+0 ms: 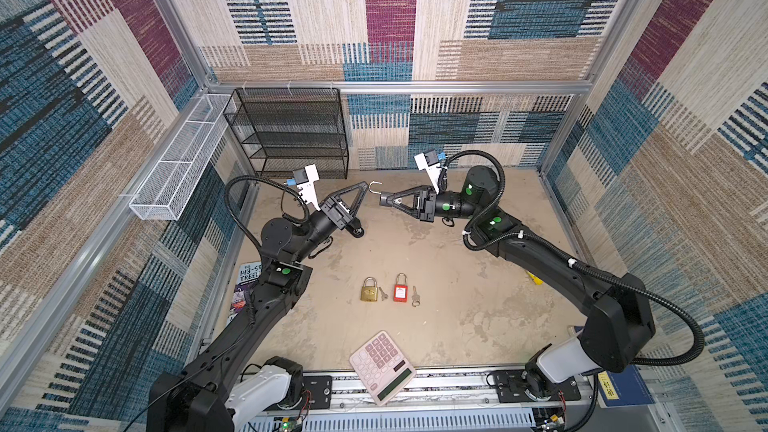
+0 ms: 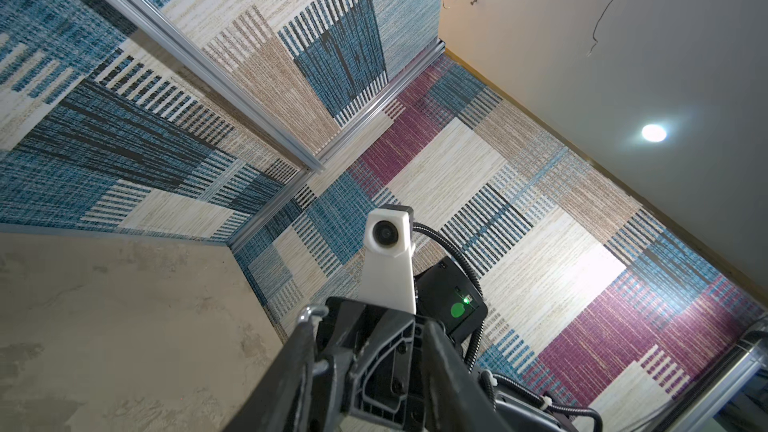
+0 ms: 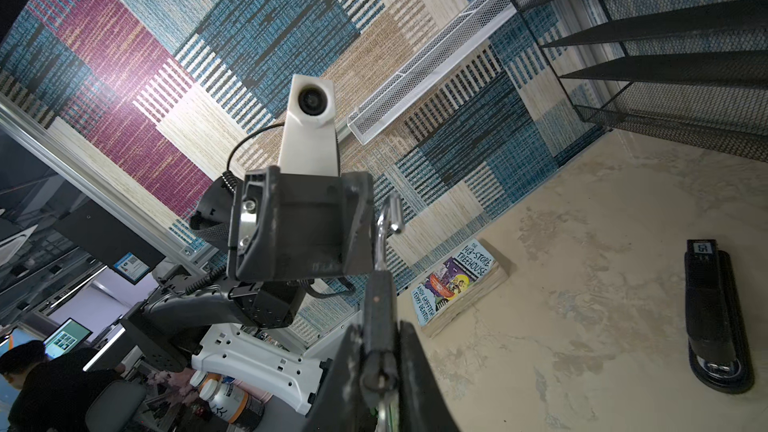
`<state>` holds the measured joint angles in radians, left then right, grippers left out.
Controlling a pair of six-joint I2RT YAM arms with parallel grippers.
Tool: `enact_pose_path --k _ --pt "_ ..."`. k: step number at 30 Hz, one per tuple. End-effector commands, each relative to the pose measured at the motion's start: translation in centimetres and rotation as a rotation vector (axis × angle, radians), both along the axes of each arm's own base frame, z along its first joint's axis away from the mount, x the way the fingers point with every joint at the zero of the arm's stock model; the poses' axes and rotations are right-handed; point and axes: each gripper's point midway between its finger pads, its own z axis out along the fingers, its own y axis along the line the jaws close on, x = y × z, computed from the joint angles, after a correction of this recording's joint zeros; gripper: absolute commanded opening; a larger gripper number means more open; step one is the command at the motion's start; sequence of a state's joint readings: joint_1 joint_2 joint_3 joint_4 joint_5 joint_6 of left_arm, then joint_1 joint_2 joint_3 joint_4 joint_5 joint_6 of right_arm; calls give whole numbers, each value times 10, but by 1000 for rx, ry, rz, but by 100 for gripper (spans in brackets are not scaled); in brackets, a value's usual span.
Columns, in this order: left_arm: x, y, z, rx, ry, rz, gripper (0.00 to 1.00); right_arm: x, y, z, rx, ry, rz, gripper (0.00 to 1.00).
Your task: Lock with the key
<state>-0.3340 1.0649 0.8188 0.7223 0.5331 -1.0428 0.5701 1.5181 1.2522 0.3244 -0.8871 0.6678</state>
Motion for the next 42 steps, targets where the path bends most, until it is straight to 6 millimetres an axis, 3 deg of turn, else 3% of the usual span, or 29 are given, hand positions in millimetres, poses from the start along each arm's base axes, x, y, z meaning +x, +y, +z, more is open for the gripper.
enact_pose_path --k 1,15,27,42 --pt "1 -5 -12 83 34 -10 45 0 -1 -3 -30 -28 -13 0" --pt "-5 -17 -16 135 85 -102 45 -7 4 -8 -71 -49 40 0" --pt "-1 -19 -24 150 105 -104 46 -22 4 1 -64 -91 100 0" --pt "-6 -22 -23 185 106 -135 48 -25 1 10 -68 -128 85 0"
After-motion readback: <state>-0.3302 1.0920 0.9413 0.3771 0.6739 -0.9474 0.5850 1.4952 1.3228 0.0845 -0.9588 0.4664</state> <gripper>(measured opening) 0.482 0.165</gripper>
